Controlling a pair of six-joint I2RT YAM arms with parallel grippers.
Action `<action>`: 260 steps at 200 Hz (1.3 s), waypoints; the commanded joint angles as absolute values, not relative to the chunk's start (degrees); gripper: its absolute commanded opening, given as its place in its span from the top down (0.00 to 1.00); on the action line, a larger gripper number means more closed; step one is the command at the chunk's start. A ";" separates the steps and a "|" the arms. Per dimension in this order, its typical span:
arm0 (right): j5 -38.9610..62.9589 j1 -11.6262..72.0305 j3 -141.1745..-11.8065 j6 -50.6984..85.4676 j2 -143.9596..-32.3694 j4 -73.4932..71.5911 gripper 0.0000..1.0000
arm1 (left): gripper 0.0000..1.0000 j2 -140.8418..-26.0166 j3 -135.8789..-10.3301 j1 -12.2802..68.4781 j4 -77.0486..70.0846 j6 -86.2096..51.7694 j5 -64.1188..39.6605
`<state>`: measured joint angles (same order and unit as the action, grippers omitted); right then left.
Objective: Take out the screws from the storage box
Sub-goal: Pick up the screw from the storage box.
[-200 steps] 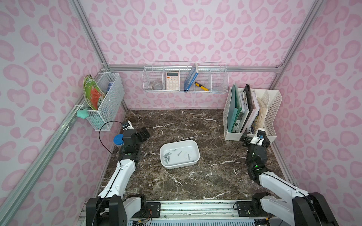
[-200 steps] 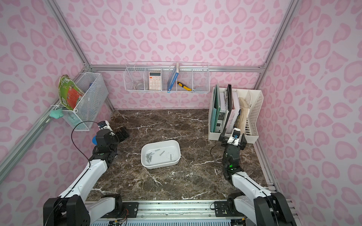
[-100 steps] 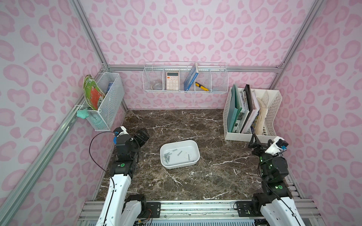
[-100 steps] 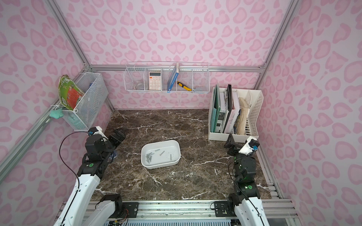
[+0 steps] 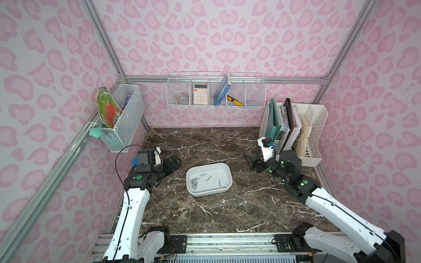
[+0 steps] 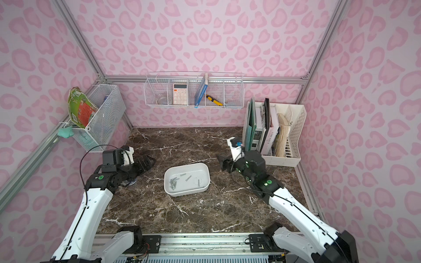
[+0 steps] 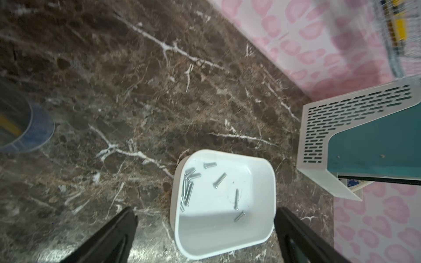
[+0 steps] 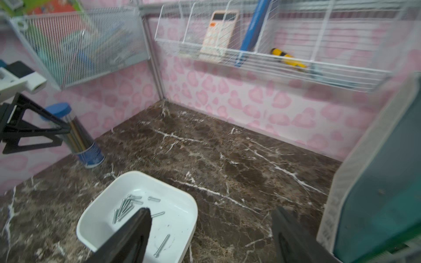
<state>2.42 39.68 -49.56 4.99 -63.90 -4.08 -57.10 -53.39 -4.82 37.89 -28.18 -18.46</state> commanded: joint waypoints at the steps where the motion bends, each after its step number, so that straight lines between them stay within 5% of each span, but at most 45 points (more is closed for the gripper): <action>1: -0.09 45.06 -55.64 -4.47 -74.03 2.74 0.22 | 0.02 -57.51 -51.36 -4.77 39.40 -28.56 -21.93; 90: 9.90 49.69 -77.50 -8.48 -107.46 7.08 0.54 | 0.07 -62.66 -50.64 -3.42 41.34 -30.14 -24.42; 260: 9.45 51.44 -89.39 -12.48 -124.70 9.80 0.59 | 0.07 -68.26 -52.98 0.12 46.06 -30.15 -20.76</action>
<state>10.02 51.27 -88.71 -11.81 -124.22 9.37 -68.18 -52.49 -0.01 45.12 -30.09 -21.34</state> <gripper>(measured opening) 0.404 0.929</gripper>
